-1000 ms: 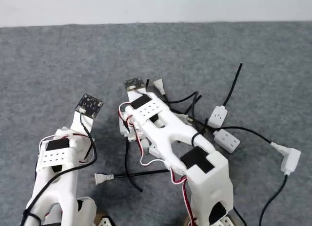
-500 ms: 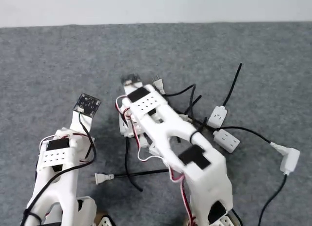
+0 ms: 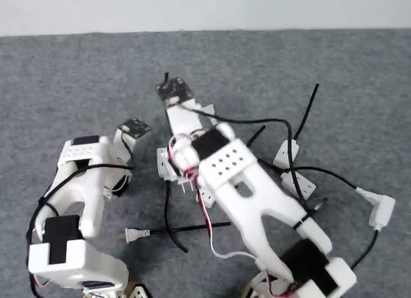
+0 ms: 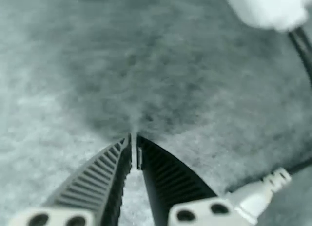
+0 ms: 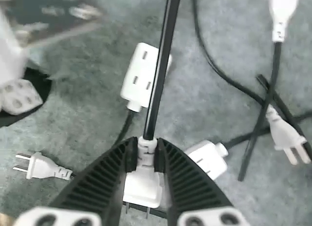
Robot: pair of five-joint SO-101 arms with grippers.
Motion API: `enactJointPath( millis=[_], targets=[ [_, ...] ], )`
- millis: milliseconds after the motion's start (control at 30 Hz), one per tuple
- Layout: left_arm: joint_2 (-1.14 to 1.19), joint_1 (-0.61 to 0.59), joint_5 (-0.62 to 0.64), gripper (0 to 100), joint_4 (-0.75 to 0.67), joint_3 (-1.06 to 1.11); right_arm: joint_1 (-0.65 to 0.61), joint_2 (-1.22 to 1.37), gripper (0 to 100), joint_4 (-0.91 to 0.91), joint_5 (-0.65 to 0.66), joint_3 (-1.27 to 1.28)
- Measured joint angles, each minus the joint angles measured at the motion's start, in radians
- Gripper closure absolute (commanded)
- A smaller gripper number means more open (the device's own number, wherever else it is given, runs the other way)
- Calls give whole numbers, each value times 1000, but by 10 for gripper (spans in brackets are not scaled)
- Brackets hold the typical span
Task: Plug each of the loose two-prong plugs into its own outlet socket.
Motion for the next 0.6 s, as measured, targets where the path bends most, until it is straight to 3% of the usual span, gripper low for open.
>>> enactJointPath(
  millis=[233,467,600],
  targets=[
    [0,14,-83,988,14,-3,-109,-5,991,-89,5,83],
    [0,14,-118,988,17,-3,-110,-5,991,-101,5,89],
    [0,3,-81,988,17,-2,-40,-5,991,-101,5,89]
  ],
)
